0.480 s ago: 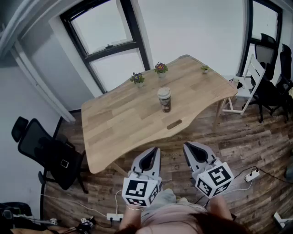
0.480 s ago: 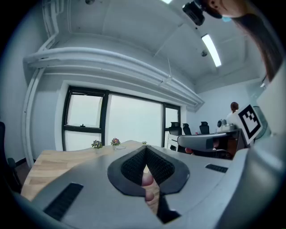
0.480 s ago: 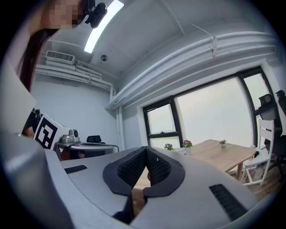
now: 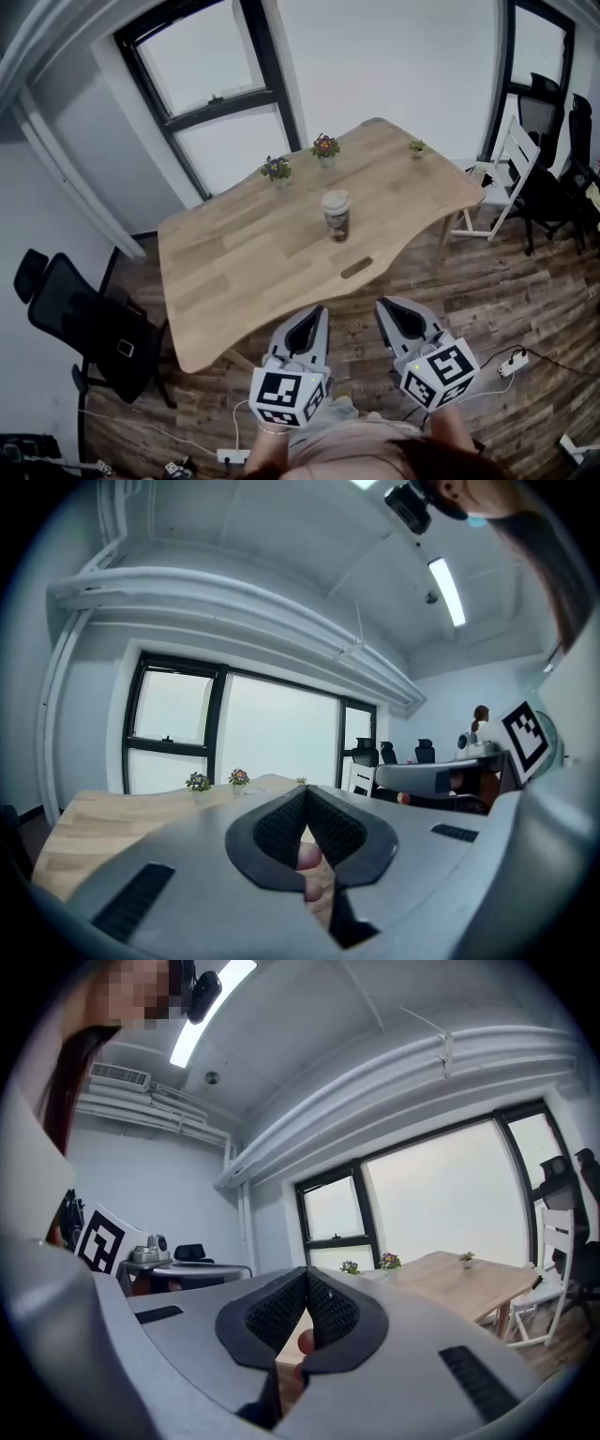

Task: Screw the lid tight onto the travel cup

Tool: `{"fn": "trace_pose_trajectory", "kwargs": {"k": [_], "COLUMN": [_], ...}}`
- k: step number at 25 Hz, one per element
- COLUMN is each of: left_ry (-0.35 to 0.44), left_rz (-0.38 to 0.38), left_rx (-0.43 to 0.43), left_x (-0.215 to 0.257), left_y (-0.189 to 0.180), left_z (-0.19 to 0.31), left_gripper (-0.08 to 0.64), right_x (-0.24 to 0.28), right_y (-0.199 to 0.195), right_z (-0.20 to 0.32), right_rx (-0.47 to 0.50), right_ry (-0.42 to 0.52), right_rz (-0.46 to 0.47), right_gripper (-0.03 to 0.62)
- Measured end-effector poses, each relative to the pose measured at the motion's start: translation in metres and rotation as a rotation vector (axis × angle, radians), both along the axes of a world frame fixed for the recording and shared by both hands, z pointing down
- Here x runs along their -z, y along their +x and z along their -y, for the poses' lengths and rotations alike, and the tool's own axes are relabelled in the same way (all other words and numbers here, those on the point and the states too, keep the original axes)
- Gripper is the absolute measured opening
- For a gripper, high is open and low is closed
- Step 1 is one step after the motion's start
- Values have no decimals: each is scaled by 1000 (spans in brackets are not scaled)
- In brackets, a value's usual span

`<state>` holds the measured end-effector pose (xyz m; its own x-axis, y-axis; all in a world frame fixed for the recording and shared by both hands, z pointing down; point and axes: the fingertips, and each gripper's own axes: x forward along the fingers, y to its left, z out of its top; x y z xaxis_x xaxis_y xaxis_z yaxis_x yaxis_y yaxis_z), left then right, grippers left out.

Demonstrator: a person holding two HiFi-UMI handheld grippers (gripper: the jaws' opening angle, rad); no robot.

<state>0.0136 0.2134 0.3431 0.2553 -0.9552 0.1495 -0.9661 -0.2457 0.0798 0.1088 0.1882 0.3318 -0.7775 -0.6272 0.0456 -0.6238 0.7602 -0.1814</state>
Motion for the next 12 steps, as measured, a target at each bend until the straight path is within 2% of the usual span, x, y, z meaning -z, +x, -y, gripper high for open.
{"fn": "trace_pose_trajectory", "kwargs": {"k": [12], "left_ry": [-6], "left_rz": [-19], "left_rx": [-56], "left_x": [-9], "left_y": [-26], "left_z": [53], "left_gripper": [2], "right_x": [-7], "right_y": [-28], "right_z": [52], "right_rx": [-55], "right_ry": [-35], "right_rz": [-13], "right_gripper": [-2]}}
